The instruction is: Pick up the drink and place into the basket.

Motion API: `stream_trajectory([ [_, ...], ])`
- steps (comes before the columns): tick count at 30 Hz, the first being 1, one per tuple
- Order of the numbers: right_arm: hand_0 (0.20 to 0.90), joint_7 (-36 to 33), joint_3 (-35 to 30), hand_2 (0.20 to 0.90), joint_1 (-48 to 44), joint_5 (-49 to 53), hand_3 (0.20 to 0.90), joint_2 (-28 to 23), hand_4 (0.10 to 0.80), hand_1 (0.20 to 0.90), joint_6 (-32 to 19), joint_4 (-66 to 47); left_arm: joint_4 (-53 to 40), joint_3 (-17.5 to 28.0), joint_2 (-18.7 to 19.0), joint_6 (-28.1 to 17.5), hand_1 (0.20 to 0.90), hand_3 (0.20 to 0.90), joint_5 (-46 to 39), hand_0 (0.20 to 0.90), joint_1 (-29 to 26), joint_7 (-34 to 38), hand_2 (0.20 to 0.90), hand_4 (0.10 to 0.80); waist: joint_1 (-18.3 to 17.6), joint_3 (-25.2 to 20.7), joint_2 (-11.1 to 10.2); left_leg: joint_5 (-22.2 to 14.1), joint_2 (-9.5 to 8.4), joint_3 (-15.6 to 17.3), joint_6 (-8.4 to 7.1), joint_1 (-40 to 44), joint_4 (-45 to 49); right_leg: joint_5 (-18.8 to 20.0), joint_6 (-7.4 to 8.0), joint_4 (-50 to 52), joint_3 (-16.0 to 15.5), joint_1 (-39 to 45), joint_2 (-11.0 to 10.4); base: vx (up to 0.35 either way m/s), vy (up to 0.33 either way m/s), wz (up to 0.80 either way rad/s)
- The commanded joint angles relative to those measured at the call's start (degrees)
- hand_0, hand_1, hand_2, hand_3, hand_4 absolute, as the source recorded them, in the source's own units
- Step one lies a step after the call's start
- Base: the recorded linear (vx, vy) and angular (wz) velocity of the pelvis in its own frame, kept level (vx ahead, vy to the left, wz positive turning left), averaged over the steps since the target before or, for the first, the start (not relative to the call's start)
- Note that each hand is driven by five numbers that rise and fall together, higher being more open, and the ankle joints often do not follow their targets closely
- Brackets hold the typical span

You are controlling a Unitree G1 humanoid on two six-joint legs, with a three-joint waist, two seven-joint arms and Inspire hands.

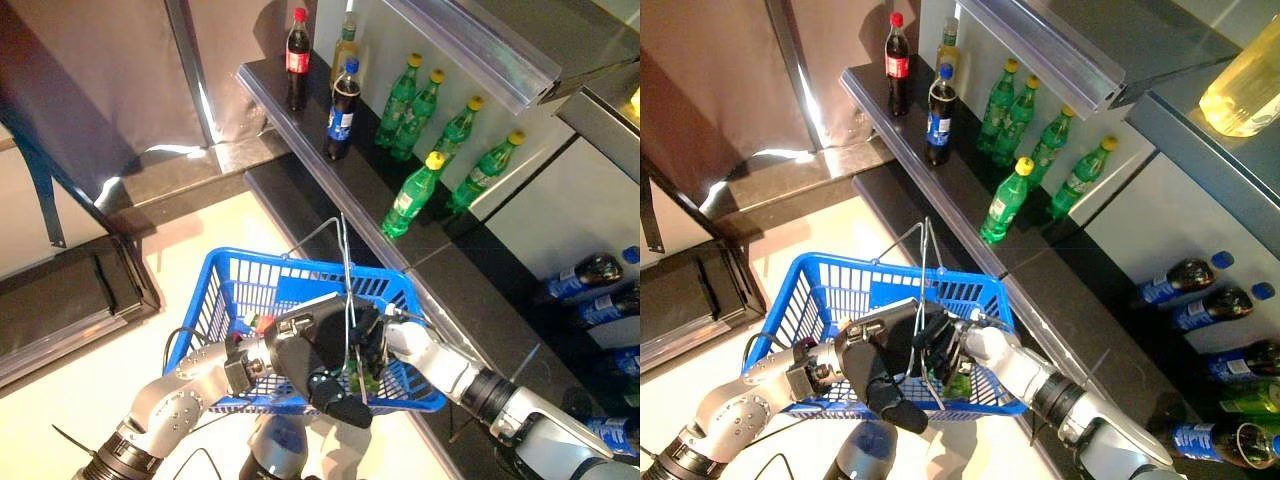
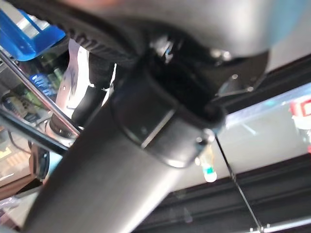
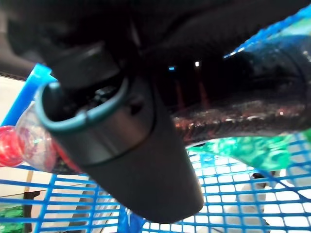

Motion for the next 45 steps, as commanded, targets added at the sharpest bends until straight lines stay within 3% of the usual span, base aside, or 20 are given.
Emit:
stream_trajectory([
  [1,0.3,-1.2,4.0,0.3,-3.2,4.1,0.2,5.2,0.1,0.3,-4.4,1.0,-18.3,-3.5,-11.3,-11.2,0.3,0.2,-9.9,0.3,-10.5,-12.5,0.3,0.1,0.4,-16.3,1.7,-0.6,-0.09,-3.3,0.65,2.2,-3.8,-0.6,-3.06,3.9,-0.4,-0.2,1.7,0.0,0.0,0.0],
  [25,0.3,-1.7,4.9,0.3,-0.6,0.6,0.2,10.3,0.1,0.3,-3.6,9.1,-19.8,-3.2,-12.6,-10.7,0.3,0.2,-10.7,0.3,-11.9,-11.0,0.3,0.1,1.1,-16.8,1.7,-0.7,-0.18,-3.8,0.61,1.9,-3.8,-0.9,-3.19,4.0,-0.7,-0.3,1.9,0.0,0.0,0.0],
  [26,0.314,-1.7,4.9,0.314,-0.6,0.6,0.216,10.3,0.116,0.314,-3.6,9.1,-19.8,-3.2,-12.6,-10.7,0.3,0.2,-10.7,0.3,-11.9,-11.0,0.3,0.1,1.1,-16.8,1.6,-0.7,-0.18,-3.8,0.61,1.9,-3.8,-0.9,-3.2,4.0,-0.7,-0.3,1.9,0.0,0.0,0.0],
  [27,0.444,-2.1,4.7,0.444,-0.6,0.4,0.367,10.5,0.267,0.444,-3.4,9.3,-19.8,-3.1,-12.6,-10.5,0.3,0.2,-10.8,0.3,-12.0,-11.0,0.3,0.1,1.1,-16.8,1.6,-0.7,-0.19,-3.9,0.6,1.9,-3.8,-0.9,-3.2,4.0,-0.8,-0.3,1.9,0.0,0.0,0.0],
  [29,0.9,-2.2,4.5,0.9,-0.6,0.2,0.9,10.7,0.8,0.9,-3.4,9.7,-19.7,-3.1,-12.7,-10.5,0.3,0.2,-10.9,0.3,-12.0,-11.1,0.3,0.1,1.2,-16.8,1.6,-0.6,-0.2,-3.9,0.61,1.8,-3.8,-0.9,-3.21,4.0,-0.8,-0.3,1.9,0.0,0.0,0.0],
  [40,0.9,-1.6,3.8,0.9,-0.7,-0.2,0.9,10.9,0.8,0.9,-3.6,10.0,-19.8,-3.1,-13.3,-10.5,0.3,0.2,-10.5,0.3,-12.1,-10.7,0.3,0.1,0.6,-17.0,1.6,-0.6,-0.36,-3.6,0.79,1.8,-3.8,-0.6,-3.09,3.9,-0.3,-0.7,1.8,-0.006,0.007,0.0],
  [41,0.9,-1.7,3.7,0.9,-0.7,-0.2,0.9,10.7,0.8,0.9,-3.5,10.1,-19.9,-3.2,-13.4,-10.6,0.3,0.2,-10.5,0.3,-12.2,-10.6,0.3,0.1,0.7,-16.8,1.9,0.8,-0.79,-3.6,1.21,1.2,-3.8,0.7,-3.34,4.1,-1.2,-1.2,1.3,-0.07,0.071,-0.02],
  [45,0.9,-2.8,3.5,0.9,-0.3,0.5,0.9,10.8,0.8,0.9,-3.0,9.3,-19.7,-3.1,-13.4,-11.0,0.3,0.2,-10.0,0.3,-12.0,-9.9,0.3,0.1,0.6,-16.9,1.6,-0.6,-0.32,-3.5,0.82,1.7,-3.8,-0.6,-3.07,3.9,-0.3,-0.8,1.8,0.015,-0.013,-0.02],
])
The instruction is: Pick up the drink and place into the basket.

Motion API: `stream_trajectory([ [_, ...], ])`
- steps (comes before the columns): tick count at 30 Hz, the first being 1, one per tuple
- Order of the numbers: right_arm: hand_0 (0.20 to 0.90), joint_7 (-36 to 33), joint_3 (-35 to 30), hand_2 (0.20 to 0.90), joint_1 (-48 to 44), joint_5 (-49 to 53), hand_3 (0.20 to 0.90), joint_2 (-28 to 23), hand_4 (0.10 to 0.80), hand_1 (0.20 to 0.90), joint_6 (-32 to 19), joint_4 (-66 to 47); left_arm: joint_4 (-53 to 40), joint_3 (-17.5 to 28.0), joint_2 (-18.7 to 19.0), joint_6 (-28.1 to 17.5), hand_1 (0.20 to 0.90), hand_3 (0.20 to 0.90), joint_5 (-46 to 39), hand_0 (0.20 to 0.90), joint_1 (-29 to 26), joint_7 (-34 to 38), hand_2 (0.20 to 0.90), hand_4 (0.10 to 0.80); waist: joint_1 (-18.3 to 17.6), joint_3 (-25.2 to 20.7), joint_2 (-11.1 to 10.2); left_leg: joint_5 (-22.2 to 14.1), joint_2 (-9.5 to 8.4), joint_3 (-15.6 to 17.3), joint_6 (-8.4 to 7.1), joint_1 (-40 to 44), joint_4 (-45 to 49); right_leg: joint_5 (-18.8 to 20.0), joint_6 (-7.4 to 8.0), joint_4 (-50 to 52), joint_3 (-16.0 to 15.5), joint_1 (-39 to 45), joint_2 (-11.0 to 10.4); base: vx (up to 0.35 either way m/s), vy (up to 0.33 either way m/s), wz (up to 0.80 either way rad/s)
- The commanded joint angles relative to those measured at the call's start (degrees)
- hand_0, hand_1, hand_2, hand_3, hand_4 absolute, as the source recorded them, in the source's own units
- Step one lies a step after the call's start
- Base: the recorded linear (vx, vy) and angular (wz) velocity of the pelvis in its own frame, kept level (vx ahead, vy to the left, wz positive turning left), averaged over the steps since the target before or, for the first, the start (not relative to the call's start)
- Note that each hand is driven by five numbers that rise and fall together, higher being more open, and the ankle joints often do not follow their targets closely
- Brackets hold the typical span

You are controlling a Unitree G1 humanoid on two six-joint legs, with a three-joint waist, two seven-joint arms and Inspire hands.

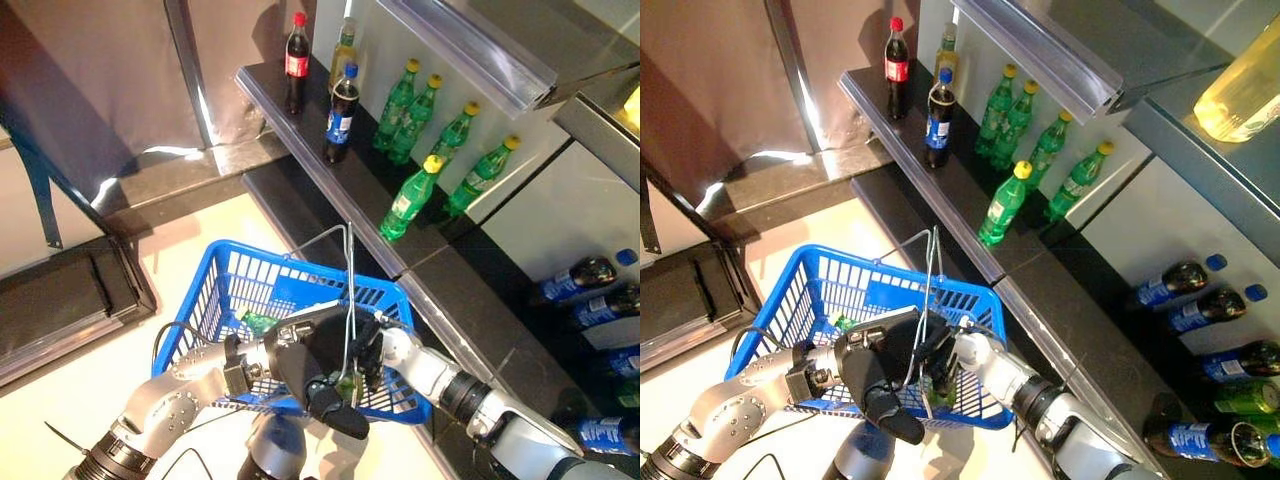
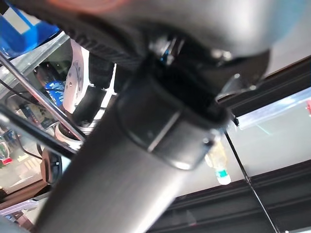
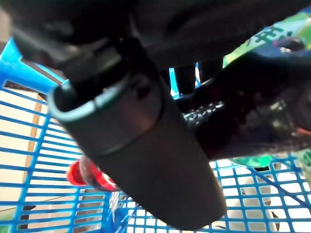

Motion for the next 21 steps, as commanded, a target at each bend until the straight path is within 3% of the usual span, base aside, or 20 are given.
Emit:
stream_trajectory([
  [1,0.9,-1.4,3.4,0.9,-0.1,0.8,0.9,4.0,0.8,0.9,-2.8,0.6,-19.8,-2.7,-15.6,-12.5,0.3,0.2,-12.3,0.3,-12.0,-10.1,0.3,0.1,0.7,-16.1,2.7,1.2,-0.48,-3.1,1.36,1.5,-4.2,0.7,-3.4,4.0,-1.3,-1.1,1.8,-0.072,0.059,0.04],
  [8,0.9,-2.4,1.8,0.9,0.1,1.8,0.9,3.2,0.8,0.9,-3.6,-0.1,-19.5,-2.1,-15.7,-13.0,0.3,0.2,-11.3,0.3,-11.4,-9.2,0.3,0.1,0.4,-16.2,2.7,1.3,-0.43,-2.8,1.38,1.6,-4.2,0.7,-3.44,4.0,-1.0,-1.2,1.9,0.0,0.0,0.0],
  [9,0.9,-2.5,1.9,0.9,0.1,1.9,0.9,3.3,0.8,0.9,-3.6,-0.2,-19.5,-1.9,-15.6,-13.1,0.3,0.2,-11.2,0.3,-11.4,-9.0,0.3,0.1,0.3,-16.4,2.4,-0.1,0.0,-2.7,0.96,2.1,-4.2,-0.5,-3.17,3.9,-0.1,-0.7,2.4,0.0,0.0,0.0],
  [12,0.9,-3.7,0.7,0.9,0.8,3.5,0.9,2.4,0.8,0.9,-3.1,-2.1,-19.0,-1.2,-15.5,-13.9,0.3,0.2,-10.0,0.3,-10.8,-7.2,0.3,0.1,0.1,-16.4,2.8,1.3,-0.41,-2.6,1.38,1.5,-4.2,0.7,-3.42,4.0,-1.0,-1.2,1.9,-0.02,0.024,-0.02],
  [21,0.9,-7.4,-5.6,0.9,4.7,6.7,0.9,-0.7,0.8,0.9,-5.0,-7.5,-16.5,4.6,-14.1,-16.2,0.3,0.2,-8.5,0.3,-5.8,-3.2,0.3,0.1,-1.1,-16.2,3.6,1.5,0.09,-1.1,1.45,1.8,-4.2,0.8,-3.27,4.1,-0.1,-1.4,1.9,-0.004,-0.003,-0.01],
])
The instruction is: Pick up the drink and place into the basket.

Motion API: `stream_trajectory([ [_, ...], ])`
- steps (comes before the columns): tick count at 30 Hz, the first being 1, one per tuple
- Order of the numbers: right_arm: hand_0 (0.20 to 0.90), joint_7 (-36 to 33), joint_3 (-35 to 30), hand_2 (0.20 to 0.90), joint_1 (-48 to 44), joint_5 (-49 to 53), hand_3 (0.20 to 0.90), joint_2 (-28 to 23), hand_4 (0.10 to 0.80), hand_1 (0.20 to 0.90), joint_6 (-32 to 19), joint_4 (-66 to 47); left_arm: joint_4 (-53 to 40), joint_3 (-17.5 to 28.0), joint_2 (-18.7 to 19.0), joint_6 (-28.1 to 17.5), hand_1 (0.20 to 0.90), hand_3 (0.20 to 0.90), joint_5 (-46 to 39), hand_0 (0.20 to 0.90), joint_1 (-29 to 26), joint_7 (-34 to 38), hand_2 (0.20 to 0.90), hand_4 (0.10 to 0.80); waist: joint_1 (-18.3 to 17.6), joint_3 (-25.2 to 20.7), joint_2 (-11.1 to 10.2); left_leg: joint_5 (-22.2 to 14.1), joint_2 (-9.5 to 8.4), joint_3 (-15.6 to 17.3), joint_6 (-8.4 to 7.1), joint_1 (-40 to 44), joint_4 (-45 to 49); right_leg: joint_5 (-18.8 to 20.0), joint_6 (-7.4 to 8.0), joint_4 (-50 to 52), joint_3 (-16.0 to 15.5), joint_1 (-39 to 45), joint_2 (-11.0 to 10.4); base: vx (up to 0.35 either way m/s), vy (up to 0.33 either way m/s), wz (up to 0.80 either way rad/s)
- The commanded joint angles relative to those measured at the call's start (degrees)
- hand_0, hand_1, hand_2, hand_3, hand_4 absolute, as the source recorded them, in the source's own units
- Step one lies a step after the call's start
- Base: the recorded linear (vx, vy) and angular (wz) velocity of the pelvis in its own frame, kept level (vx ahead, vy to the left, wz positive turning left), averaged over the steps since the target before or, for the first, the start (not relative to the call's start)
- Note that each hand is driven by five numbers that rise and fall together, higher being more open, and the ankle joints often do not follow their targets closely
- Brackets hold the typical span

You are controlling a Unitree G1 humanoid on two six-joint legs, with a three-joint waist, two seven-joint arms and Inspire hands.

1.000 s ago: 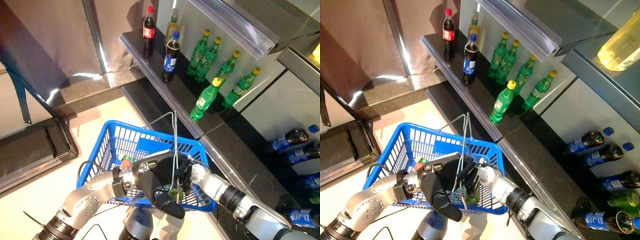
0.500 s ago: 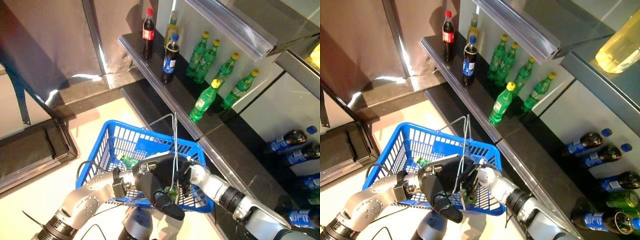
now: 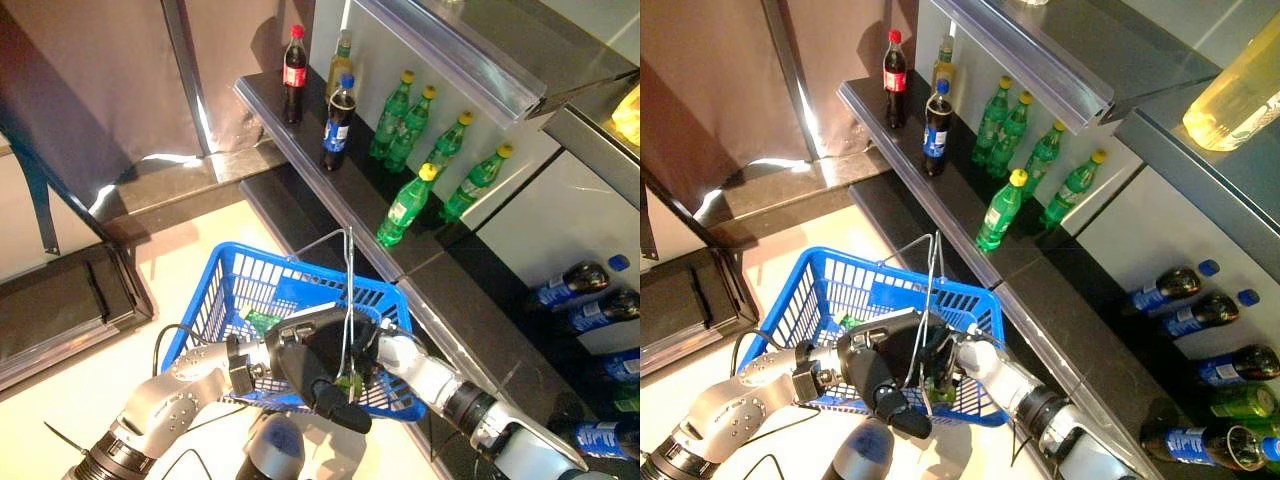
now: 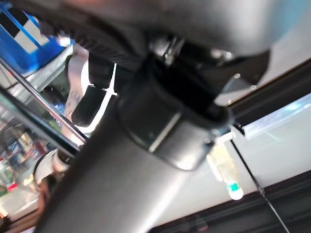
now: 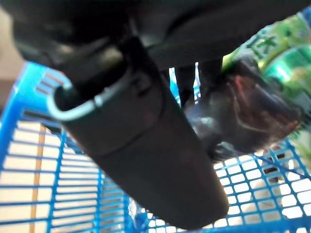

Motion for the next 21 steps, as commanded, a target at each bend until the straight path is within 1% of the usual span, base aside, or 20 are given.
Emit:
stream_trajectory([
  [1,0.9,-3.6,-1.6,0.9,-0.9,3.5,0.9,0.0,0.8,0.9,-5.5,-5.6,-16.2,4.2,-14.4,-16.8,0.3,0.2,-12.4,0.3,-5.7,-7.0,0.3,0.1,-1.0,-14.9,4.3,2.4,0.69,-1.3,1.24,2.0,-5.0,1.1,-3.54,4.1,-0.4,-1.2,2.1,-0.017,-0.018,-0.06],
  [6,0.9,-4.3,-5.0,0.9,0.8,4.1,0.9,-1.1,0.8,0.9,-7.0,-9.7,-13.8,8.0,-15.1,-17.1,0.3,0.2,-12.5,0.3,-3.1,-3.5,0.3,0.1,-1.8,-14.7,4.8,2.3,1.03,-0.4,1.29,2.3,-5.0,1.0,-3.53,4.2,0.2,-1.3,2.1,-0.022,-0.012,-0.09],
  [11,0.9,-6.1,-8.7,0.9,2.7,5.5,0.9,-1.3,0.8,0.9,-8.7,-13.2,-10.6,11.0,-16.2,-19.0,0.3,0.2,-10.8,0.3,-0.8,-1.1,0.3,0.1,-2.7,-14.8,5.4,2.2,1.26,0.5,1.35,2.7,-5.0,0.9,-3.51,4.3,0.7,-1.4,2.0,-0.011,-0.002,-0.05],
  [15,0.9,-8.7,-11.9,0.9,5.1,6.2,0.9,-1.0,0.8,0.9,-11.1,-16.3,-7.8,13.7,-17.0,-21.1,0.3,0.2,-9.4,0.3,0.7,1.9,0.3,0.1,-3.9,-14.9,6.0,2.0,1.54,1.7,1.53,3.1,-5.0,0.9,-3.4,4.3,1.6,-1.7,1.9,-0.02,-0.004,-0.16],
  [16,0.9,-8.7,-11.9,0.9,5.1,6.2,0.9,-1.0,0.8,0.9,-11.1,-16.3,-7.9,13.7,-17.0,-21.1,0.3,0.2,-9.4,0.3,0.7,1.9,0.3,0.1,-3.9,-14.9,6.1,2.0,1.54,1.7,1.53,3.1,-5.0,0.9,-3.4,4.3,1.6,-1.7,1.9,-0.029,-0.008,-0.11],
  [21,0.9,-10.8,-16.0,0.9,7.9,7.0,0.9,-1.2,0.8,0.9,-14.6,-20.6,-5.0,16.6,-17.9,-24.0,0.3,0.2,-8.1,0.3,2.1,5.7,0.3,0.1,-6.4,-15.3,6.9,2.0,2.0,3.9,1.67,3.1,-5.0,1.3,-3.09,3.8,2.9,-2.5,1.8,-0.036,0.008,-0.13],
])
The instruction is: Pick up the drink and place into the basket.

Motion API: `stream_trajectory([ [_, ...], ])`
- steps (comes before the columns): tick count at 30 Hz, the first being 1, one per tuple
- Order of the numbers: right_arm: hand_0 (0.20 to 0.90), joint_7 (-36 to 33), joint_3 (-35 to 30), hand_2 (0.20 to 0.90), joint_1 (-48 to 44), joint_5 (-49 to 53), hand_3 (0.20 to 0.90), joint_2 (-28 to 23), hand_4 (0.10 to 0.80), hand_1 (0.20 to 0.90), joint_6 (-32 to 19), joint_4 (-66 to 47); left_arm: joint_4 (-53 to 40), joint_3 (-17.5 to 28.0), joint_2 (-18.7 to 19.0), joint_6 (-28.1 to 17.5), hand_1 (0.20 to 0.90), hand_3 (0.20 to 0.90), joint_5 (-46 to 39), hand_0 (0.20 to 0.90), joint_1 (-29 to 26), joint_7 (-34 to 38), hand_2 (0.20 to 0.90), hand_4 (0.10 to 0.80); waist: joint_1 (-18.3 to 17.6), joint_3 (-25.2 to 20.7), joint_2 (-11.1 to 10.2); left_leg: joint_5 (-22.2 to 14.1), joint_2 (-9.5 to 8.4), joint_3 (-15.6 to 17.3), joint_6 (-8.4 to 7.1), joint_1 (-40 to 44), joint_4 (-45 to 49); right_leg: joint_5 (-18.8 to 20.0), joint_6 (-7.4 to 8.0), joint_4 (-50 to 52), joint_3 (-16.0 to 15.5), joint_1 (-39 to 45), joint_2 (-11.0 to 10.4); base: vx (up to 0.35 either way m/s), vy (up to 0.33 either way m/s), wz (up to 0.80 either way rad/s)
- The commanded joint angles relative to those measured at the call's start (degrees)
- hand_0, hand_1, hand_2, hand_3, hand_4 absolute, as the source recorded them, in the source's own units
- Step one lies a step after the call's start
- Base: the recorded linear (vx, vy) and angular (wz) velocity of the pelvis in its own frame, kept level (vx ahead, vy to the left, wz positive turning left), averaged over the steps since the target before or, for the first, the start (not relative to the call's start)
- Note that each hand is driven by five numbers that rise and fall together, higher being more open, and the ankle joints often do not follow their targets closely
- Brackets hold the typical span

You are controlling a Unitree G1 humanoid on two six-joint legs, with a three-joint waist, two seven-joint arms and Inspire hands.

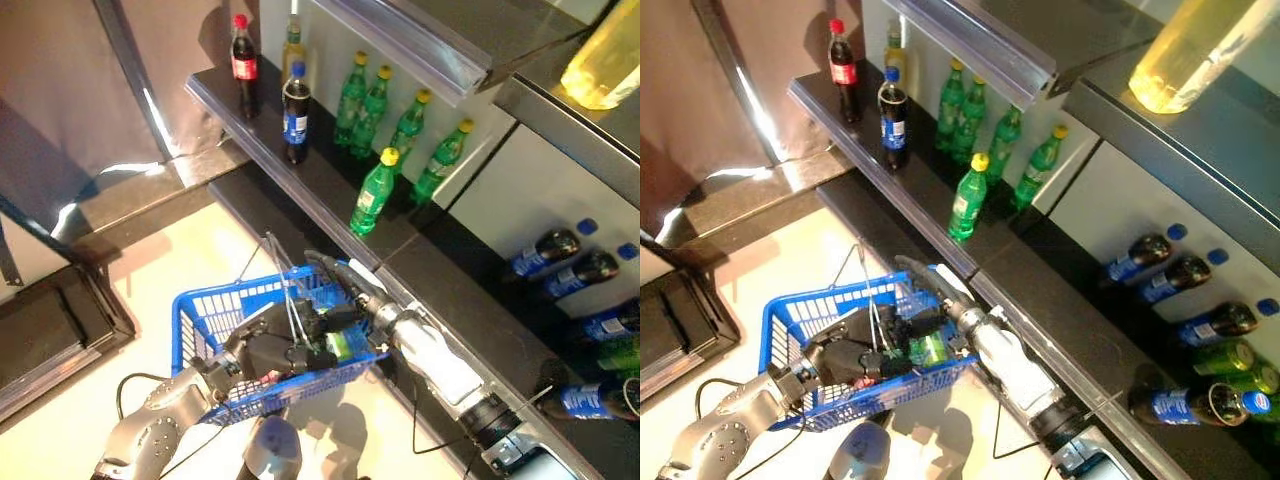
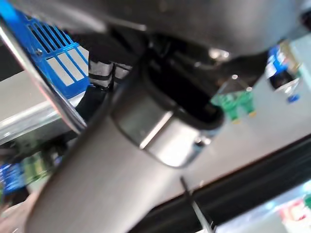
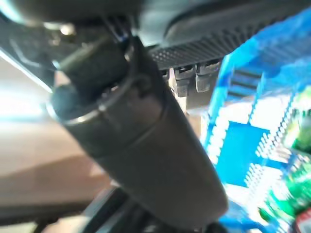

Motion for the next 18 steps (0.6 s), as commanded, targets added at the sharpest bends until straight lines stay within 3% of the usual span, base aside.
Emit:
stream_trajectory([
  [1,0.9,-3.3,-1.7,0.9,0.4,3.0,0.9,-1.2,0.8,0.9,-9.3,-4.8,-13.9,3.5,-9.7,-21.3,0.3,0.2,-7.9,0.3,-10.2,-6.5,0.3,0.1,-1.6,-15.5,6.0,1.9,0.34,-0.2,1.73,2.1,-4.0,0.7,-2.34,3.8,-1.2,-0.7,1.2,-0.032,0.013,-0.22],
  [10,0.9,-6.2,-7.5,0.9,7.3,4.2,0.9,-1.9,0.8,0.9,-14.4,-9.8,-8.3,6.5,-10.9,-27.5,0.3,0.2,-4.3,0.3,-7.9,2.2,0.3,0.1,-6.4,-15.7,7.3,1.3,1.66,4.5,1.76,3.0,-4.0,1.5,-1.75,3.0,1.3,-1.9,0.6,-0.036,0.008,-0.22],
  [18,0.9,-8.3,-16.2,0.9,14.3,4.5,0.9,-1.9,0.8,0.9,-17.5,-9.0,1.1,11.2,-12.1,-32.8,0.3,0.2,0.2,0.3,-5.6,10.6,0.3,0.1,-12.6,-15.2,7.6,0.2,2.67,9.7,1.81,4.6,-4.0,2.9,-1.34,2.2,4.8,-3.5,0.0,-0.035,-0.019,-0.29],
])
